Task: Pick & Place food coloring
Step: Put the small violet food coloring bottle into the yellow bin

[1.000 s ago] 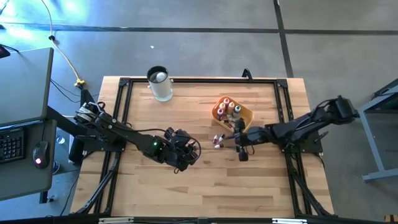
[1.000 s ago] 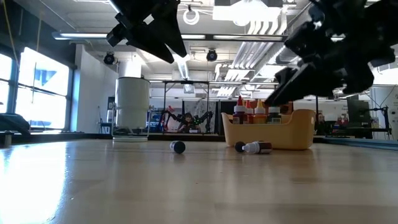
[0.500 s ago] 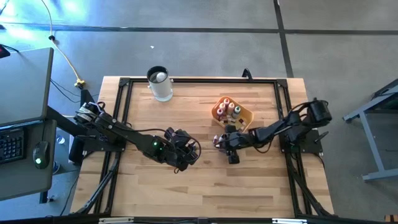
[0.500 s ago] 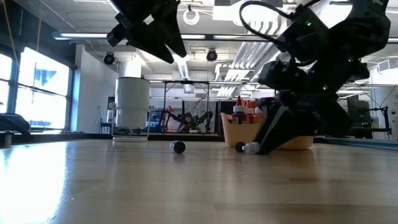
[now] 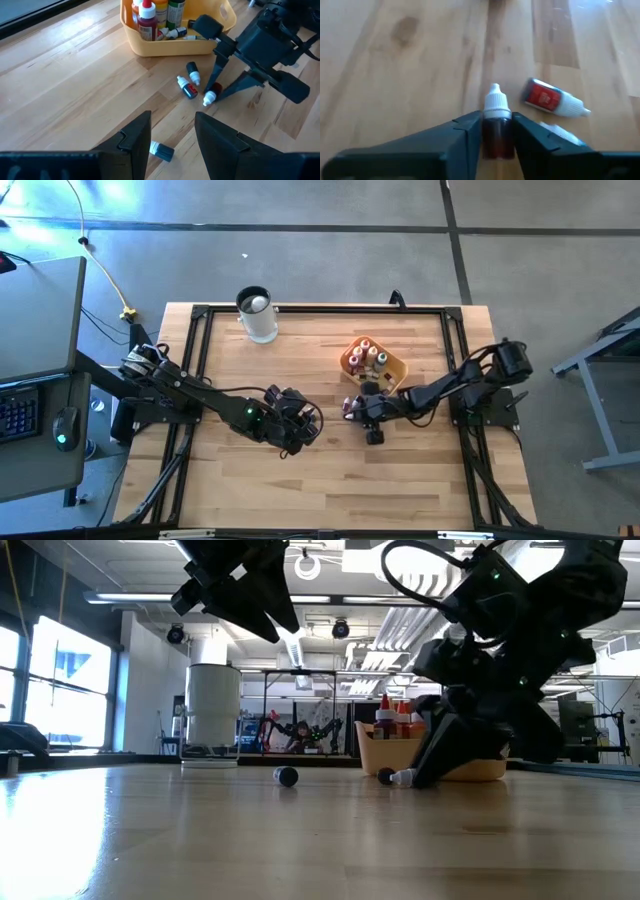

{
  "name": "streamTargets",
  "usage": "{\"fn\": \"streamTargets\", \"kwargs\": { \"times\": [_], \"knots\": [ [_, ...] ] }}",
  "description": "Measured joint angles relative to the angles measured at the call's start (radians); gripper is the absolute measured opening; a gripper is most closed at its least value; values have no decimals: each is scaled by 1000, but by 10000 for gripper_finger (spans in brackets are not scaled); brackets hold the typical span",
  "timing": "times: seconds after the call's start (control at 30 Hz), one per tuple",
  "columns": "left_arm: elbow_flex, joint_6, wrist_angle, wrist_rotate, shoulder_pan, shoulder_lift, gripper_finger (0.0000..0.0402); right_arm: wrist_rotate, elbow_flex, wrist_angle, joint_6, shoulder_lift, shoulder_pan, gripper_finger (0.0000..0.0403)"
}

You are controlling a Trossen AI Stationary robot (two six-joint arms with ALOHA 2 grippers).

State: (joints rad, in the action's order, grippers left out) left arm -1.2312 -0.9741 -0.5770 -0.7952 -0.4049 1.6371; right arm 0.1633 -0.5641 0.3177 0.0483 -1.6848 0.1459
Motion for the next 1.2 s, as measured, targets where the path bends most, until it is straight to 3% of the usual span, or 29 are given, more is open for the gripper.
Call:
{"fn": "streamTargets", "kwargs": {
  "times": [0.17,0.4,0.73,0.93,1.2],
  "knots": [
    [0,0,0,0,0,0,151,14,2,-14,4,28,0,61],
    [0,0,0,1,0,0,151,113,2,-97,4,194,40,76],
    [0,0,0,2,0,0,151,515,6,-535,-108,548,25,68],
    [0,0,7,2,0,0,151,465,7,-758,-231,629,-69,89],
    [0,0,7,2,0,0,151,385,7,-735,-193,586,-122,113]
  ]
}}
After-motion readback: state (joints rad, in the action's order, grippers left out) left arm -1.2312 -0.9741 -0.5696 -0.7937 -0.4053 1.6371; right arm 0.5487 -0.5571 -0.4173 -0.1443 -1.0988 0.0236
